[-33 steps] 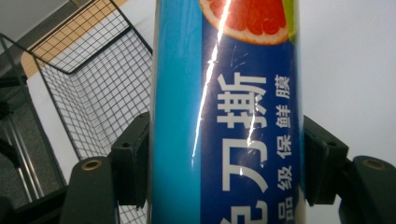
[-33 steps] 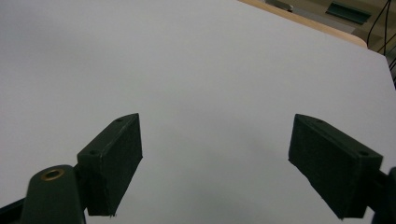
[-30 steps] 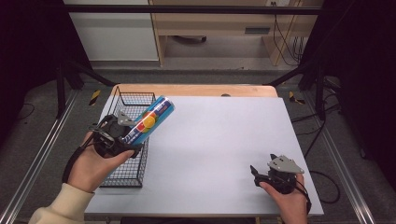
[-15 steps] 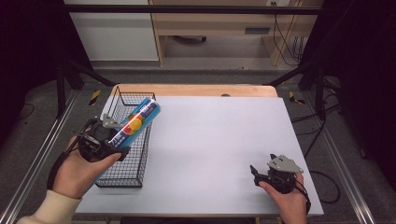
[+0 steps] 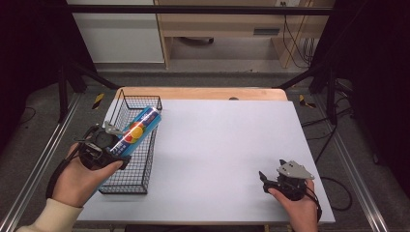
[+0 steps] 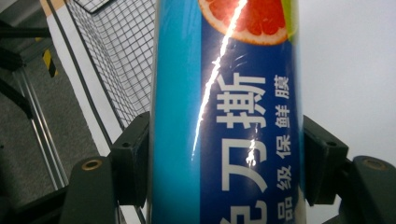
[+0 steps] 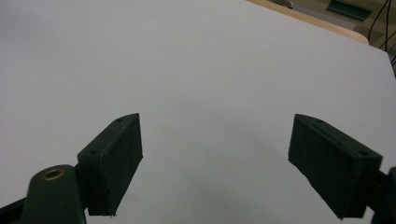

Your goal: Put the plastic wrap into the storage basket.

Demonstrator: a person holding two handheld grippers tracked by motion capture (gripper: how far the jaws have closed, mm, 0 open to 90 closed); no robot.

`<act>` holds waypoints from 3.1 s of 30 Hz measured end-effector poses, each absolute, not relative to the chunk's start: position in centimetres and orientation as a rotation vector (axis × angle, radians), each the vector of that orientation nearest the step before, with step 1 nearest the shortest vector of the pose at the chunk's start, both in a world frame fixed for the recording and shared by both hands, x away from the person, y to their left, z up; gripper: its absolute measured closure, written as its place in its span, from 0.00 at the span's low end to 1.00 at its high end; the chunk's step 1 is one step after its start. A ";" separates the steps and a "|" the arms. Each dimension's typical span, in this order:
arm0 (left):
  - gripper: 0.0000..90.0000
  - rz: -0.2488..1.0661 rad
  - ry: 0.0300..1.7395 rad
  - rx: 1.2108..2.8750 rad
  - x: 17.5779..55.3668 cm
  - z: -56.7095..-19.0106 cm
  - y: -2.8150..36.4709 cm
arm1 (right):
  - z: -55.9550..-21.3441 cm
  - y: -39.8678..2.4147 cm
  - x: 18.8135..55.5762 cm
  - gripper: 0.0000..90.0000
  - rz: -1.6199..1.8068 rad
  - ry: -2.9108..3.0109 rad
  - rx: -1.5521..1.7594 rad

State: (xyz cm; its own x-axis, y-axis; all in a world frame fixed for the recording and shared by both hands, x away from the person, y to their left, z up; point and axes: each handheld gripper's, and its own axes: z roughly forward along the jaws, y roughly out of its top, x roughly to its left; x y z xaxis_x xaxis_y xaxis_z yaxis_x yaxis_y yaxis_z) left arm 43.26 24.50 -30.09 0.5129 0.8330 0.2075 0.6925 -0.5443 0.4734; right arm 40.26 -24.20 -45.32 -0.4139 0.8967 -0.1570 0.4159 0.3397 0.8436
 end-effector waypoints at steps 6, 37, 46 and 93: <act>0.35 0.561 1.327 2.434 43.9 -31.1 25.0 | -45.3 -24.2 40.2 0.20 0.985 1.979 1.149; 0.35 0.533 1.490 2.505 46.6 -33.8 25.3 | -45.2 -23.6 40.1 0.20 1.028 2.013 1.101; 0.35 0.537 1.527 2.497 46.9 -34.1 26.0 | -45.2 -23.6 40.1 0.20 1.030 2.017 1.100; 0.35 0.306 1.659 2.581 49.4 -37.8 25.7 | -45.4 -23.5 40.2 0.20 1.020 2.053 1.102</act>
